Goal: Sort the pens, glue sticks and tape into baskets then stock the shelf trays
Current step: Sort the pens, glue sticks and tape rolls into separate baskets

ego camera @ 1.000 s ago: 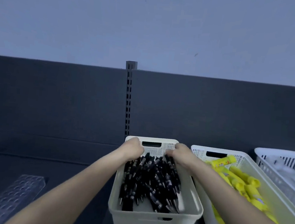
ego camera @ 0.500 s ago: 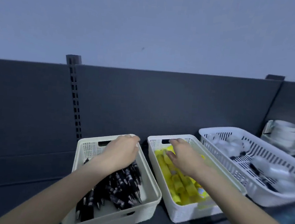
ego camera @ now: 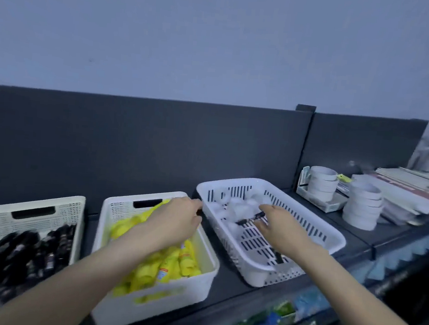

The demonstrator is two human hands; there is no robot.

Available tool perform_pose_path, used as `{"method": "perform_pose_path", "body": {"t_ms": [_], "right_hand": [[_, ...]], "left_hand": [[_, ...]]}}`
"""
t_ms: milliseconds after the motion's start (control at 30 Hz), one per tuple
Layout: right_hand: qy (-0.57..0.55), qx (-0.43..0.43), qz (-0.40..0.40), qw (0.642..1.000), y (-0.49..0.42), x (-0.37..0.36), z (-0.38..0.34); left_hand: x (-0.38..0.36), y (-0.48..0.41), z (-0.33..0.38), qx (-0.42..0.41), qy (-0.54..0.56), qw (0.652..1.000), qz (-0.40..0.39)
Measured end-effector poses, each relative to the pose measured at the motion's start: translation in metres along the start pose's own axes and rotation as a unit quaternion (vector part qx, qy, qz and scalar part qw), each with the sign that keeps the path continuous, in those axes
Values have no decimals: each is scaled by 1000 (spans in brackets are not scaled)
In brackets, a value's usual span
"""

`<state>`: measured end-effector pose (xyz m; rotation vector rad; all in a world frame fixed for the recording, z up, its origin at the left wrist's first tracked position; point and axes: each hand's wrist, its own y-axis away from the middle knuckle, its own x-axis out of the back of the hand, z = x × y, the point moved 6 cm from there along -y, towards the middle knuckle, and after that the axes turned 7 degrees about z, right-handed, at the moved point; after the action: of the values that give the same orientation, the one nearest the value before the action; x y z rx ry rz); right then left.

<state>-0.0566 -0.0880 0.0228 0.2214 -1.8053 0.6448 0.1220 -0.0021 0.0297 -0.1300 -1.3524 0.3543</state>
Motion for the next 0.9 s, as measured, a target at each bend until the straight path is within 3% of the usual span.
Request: {"method": "perform_pose_path", "body": {"t_ms": [167, 367, 633, 733, 900], "right_hand": [[-22, 3, -31, 999, -8, 9, 69], [-27, 17, -54, 998, -31, 6, 110], [-25, 58, -88, 994, -86, -21, 120], [-20, 66, -129, 989, -107, -42, 118], [6, 126, -217, 968, -130, -73, 103]], "left_hand": [[-32, -29, 54, 12, 14, 1000, -22], [-66, -73, 70, 28, 12, 998, -56], [-98, -135, 64, 34, -28, 997, -60], [-97, -155, 50, 54, -110, 991, -54], [-112, -172, 31, 80, -125, 982, -113]]}}
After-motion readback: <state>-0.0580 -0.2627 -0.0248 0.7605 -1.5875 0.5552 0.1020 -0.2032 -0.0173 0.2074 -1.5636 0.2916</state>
